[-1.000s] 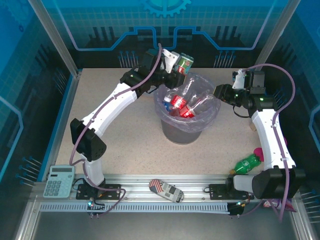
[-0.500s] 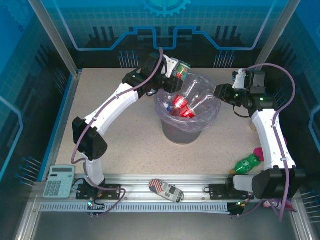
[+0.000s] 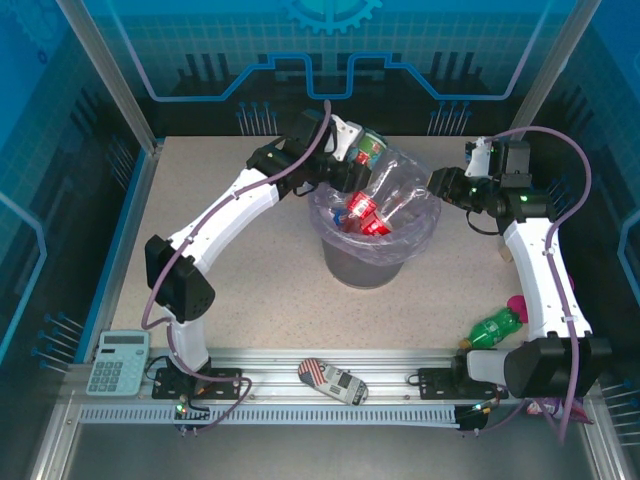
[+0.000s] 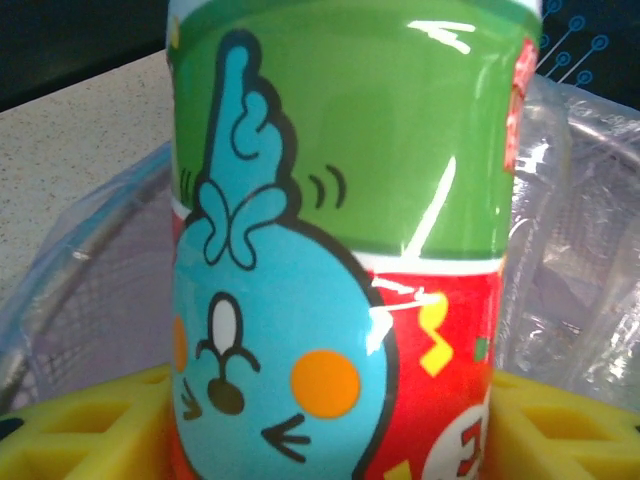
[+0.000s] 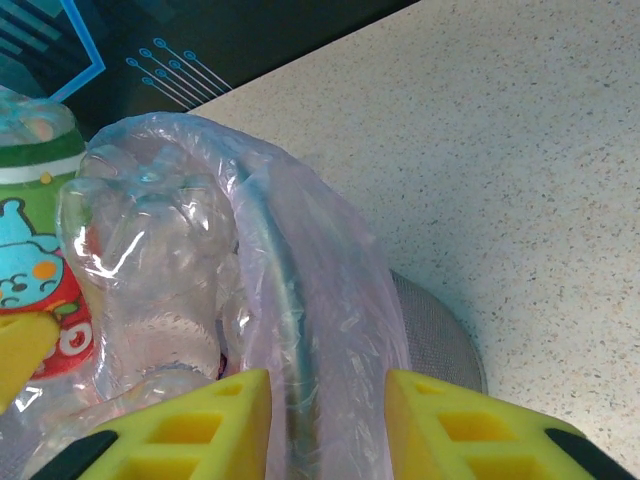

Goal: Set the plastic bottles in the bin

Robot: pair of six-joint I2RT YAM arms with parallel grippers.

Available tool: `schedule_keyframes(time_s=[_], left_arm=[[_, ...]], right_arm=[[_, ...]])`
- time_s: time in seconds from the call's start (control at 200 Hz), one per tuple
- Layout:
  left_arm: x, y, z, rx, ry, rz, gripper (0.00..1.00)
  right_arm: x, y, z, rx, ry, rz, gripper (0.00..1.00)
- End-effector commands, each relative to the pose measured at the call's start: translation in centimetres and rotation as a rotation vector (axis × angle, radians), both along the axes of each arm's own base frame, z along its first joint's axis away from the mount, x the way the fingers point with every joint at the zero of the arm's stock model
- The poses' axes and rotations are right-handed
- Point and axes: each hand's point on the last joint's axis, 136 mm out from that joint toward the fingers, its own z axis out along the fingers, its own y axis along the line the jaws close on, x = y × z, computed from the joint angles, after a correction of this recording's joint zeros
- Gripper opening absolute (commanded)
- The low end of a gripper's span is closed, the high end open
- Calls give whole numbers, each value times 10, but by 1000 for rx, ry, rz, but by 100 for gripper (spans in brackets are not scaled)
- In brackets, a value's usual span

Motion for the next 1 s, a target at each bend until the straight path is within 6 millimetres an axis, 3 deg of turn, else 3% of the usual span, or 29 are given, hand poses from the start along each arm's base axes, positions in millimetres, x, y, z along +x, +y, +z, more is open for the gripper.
schedule_keyframes(time_s=[0.0,0.165,0.435,0.585,0.76,0.996], left_arm=[[-28,-8,4,-18,40,-81,69],[-28,-6,35,-58,-49,-82,84],[-23,0,49,-61,-117,-47,86],[-21,0,46,-67,-119,-36,74],[-18,-3,23,-45,-61,-31,58],[-16,0,-6,-5,1,-2,47]], right_arm=[[-5,9,6,0,-2,37,36],[-6,3,11,-16,-13,22,38],[-11,-13,17,-22,-23,-17,46],[-12,-12,15,-11,-19,-16,44],[-12,-7,5,17,2,-1,41],[-11,-1,-7,29,26,14,38]])
